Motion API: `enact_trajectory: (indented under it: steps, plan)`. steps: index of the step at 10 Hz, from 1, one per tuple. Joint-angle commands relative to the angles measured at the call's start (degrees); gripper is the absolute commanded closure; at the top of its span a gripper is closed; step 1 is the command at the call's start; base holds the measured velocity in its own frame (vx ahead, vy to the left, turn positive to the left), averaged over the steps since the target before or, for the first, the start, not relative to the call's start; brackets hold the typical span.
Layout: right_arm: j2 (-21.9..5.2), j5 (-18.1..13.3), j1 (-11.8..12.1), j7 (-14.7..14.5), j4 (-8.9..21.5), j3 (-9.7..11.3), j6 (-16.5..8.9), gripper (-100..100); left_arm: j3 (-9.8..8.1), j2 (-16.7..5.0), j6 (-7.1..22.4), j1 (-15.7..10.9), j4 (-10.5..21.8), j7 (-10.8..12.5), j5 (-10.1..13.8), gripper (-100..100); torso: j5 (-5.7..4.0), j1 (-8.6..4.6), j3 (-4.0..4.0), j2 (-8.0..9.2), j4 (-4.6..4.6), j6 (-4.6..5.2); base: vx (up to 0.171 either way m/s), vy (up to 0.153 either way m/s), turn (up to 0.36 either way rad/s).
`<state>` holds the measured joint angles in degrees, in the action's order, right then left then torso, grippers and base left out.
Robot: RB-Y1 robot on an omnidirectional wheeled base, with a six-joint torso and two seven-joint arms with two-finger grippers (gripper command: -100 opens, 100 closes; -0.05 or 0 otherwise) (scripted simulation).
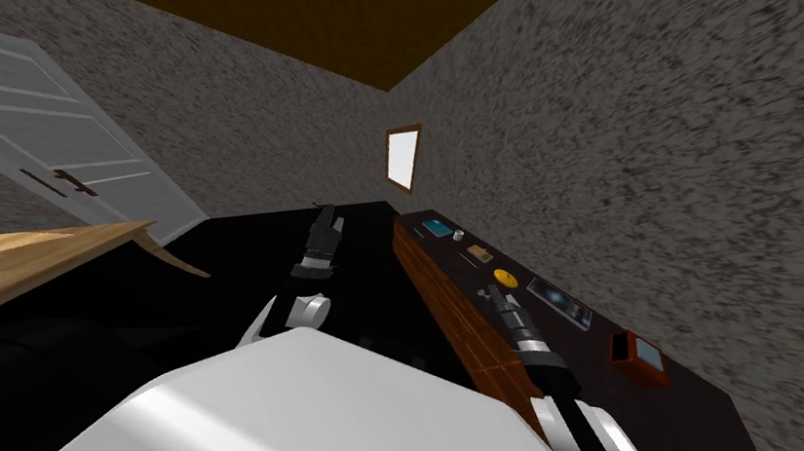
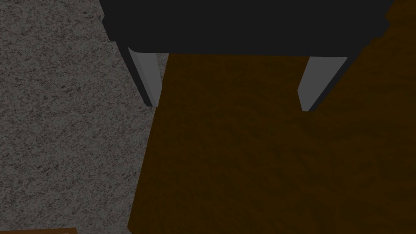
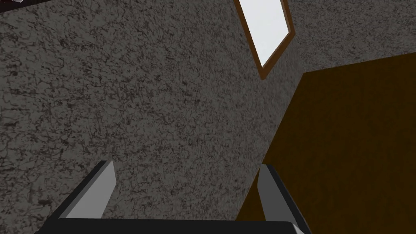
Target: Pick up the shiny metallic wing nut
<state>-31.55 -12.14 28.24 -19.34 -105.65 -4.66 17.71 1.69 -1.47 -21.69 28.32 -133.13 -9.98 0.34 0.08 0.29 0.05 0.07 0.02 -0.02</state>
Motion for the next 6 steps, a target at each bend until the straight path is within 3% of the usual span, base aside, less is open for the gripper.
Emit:
enact_trajectory:
  steps: [1,2,3,6]
  plan:
    - [-0.8,-0.7,-0.1,-0.9,2.4,0.3,-0.7,-100,0.00,0.0,0.0,0.0,0.0,0.0,0.0,0,0.00,0.00,0.00,0.00,0.00,0.00,0.015,0.096,0.091]
    - [-3.0,-1.9,0.0,-2.3,4.6,0.9,-2.0,-100,-0.01,0.0,0.0,0.0,0.0,0.0,0.0,0,0.01,0.01,-0.01,-0.01,-0.01,0.05,0.016,0.115,0.162]
    - [-3.0,-1.9,0.0,-2.3,5.8,0.9,-2.0,-100,0.00,0.0,0.0,0.0,0.0,0.0,0.0,0,0.02,0.07,-0.01,-0.02,-0.01,0.01,0.019,0.109,0.101]
    - [-7.3,-4.3,0.2,-4.9,10.9,2.7,-4.6,-100,-0.01,0.0,0.0,0.0,0.0,0.0,0.0,0,0.03,0.07,-0.05,-0.08,-0.02,0.04,0.040,0.123,0.171]
